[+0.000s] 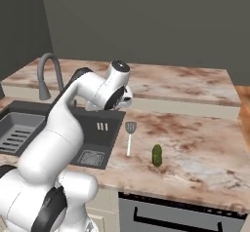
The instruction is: Turn on the sink faucet. Then move the cucumber from the counter to the sink. Turn off the sink. Move the vegetable from the sink to the pot next to the stove. Finally move the pot to the rear left burner.
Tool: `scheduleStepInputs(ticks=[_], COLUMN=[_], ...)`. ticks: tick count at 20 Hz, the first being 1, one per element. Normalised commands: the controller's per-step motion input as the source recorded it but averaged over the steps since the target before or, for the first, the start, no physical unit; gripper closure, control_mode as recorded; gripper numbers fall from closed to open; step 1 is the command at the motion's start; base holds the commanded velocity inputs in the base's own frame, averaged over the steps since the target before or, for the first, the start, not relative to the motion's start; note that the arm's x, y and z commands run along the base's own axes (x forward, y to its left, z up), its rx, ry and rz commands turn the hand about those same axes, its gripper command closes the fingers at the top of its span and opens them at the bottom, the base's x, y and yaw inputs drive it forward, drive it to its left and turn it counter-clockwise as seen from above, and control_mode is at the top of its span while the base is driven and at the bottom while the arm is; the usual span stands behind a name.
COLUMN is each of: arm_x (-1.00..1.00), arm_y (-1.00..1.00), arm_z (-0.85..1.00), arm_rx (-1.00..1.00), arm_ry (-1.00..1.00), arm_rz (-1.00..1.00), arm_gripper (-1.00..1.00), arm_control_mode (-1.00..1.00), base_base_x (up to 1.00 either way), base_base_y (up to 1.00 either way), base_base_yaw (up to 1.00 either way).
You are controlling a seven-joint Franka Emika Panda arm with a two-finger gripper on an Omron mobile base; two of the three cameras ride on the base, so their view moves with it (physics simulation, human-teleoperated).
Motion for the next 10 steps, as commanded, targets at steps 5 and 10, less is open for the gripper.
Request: scheduleStepInputs(ticks=[5, 10], arm_x=[0.48, 0.58], arm_y=[0.59, 0.47], arm_z=[-0.47, -0.38], arm_rx=[0.00, 0.00], arm_ry=[-0.11, -0.05], arm_rz=[0.40, 0.37], arm_gripper=[-1.00, -1.00], arm_control_mode=[-1.00, -1.00], base_base_x=[0.00, 0.00], base_base_y=[0.00, 0.00], base_base_yaw=[0.00, 0.00])
